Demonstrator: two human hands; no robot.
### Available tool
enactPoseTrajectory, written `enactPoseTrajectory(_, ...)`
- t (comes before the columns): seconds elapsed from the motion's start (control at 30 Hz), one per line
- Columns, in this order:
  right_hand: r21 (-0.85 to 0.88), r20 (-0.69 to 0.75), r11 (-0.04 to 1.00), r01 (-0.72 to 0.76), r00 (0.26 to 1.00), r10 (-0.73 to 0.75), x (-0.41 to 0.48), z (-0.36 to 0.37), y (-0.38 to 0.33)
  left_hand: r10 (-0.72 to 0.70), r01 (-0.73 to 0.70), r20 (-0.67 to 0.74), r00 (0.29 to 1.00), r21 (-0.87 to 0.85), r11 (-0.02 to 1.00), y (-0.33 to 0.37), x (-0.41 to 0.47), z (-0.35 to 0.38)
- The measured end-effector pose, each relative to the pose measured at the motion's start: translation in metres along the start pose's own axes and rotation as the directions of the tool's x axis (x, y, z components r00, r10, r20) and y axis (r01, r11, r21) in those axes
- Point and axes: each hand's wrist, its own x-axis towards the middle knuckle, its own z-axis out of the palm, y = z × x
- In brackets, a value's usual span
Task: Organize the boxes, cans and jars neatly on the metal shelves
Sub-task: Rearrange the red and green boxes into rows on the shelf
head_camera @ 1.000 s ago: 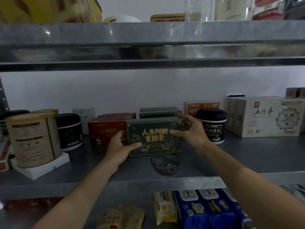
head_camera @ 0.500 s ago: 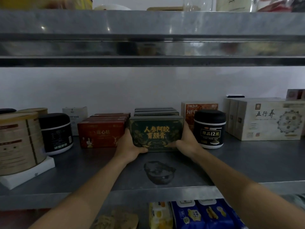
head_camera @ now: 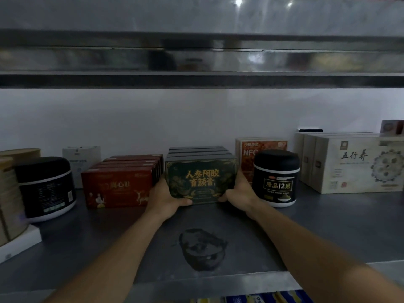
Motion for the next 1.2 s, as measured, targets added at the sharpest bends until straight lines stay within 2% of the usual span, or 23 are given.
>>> enactPoseTrajectory(0.2, -0.025, -0.034, 1.0, -0.008, 0.999, 0.008, 0.012, 0.001, 0.01, -0.041, 0.042, 0.017, 0.999, -0.065, 0.997, -0.007, 0.01, 0.003)
enactPoseTrajectory(0.43, -0.052, -0.044, 0.999, -0.009, 0.999, 0.006, 0.015, 0.0, 0.013, -0.071, 0.073, 0.031, 0.997, -0.045, 0.996, -0.014, 0.018, 0.005)
enactPoseTrajectory(0.93, 0.026, -0.041, 0.999, 0.021, 0.999, -0.02, 0.013, 0.0, 0.013, -0.052, 0.053, 0.039, 0.998, -0.044, 0.998, -0.01, 0.013, 0.004)
enactPoseTrajectory(1.2, 0.001, -0.04, 0.998, 0.056, 0.998, -0.056, 0.01, 0.001, 0.012, -0.05, 0.052, 0.037, 0.998, -0.051, 0.997, -0.01, 0.014, 0.005)
